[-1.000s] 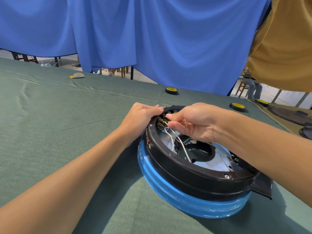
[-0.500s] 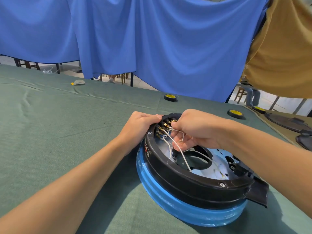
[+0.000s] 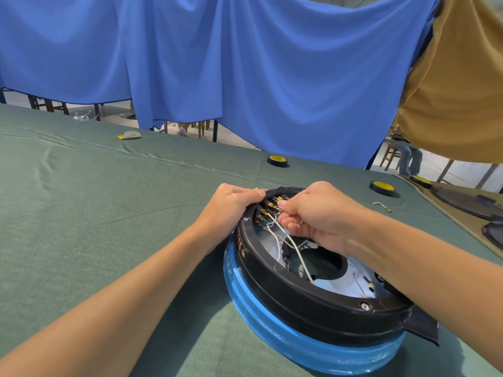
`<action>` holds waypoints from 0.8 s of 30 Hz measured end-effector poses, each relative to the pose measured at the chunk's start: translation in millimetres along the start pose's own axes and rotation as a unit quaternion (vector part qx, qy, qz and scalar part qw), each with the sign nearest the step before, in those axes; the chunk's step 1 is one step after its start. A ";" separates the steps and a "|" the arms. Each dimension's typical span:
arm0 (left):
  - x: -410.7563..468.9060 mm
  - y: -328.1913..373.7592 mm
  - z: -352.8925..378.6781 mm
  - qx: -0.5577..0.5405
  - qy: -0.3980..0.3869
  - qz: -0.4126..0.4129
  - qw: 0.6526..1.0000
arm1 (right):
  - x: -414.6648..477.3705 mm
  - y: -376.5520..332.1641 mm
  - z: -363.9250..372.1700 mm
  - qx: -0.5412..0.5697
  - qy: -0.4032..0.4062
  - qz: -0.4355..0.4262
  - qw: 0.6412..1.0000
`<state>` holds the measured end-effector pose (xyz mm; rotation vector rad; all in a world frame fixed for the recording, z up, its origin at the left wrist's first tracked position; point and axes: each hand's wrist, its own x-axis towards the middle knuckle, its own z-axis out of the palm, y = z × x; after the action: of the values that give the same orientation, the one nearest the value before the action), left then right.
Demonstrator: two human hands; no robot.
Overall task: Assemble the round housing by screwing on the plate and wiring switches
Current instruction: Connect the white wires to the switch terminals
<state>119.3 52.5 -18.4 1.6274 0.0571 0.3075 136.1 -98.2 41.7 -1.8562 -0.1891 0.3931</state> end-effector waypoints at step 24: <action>2.8 -3.4 2.0 -0.009 0.007 -0.003 1.000 | 5.7 -8.2 -13.5 -0.152 0.064 -0.025 0.986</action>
<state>123.0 51.4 -21.4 1.6065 0.0708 0.3139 146.9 -105.8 52.1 -2.1639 -0.2175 0.2169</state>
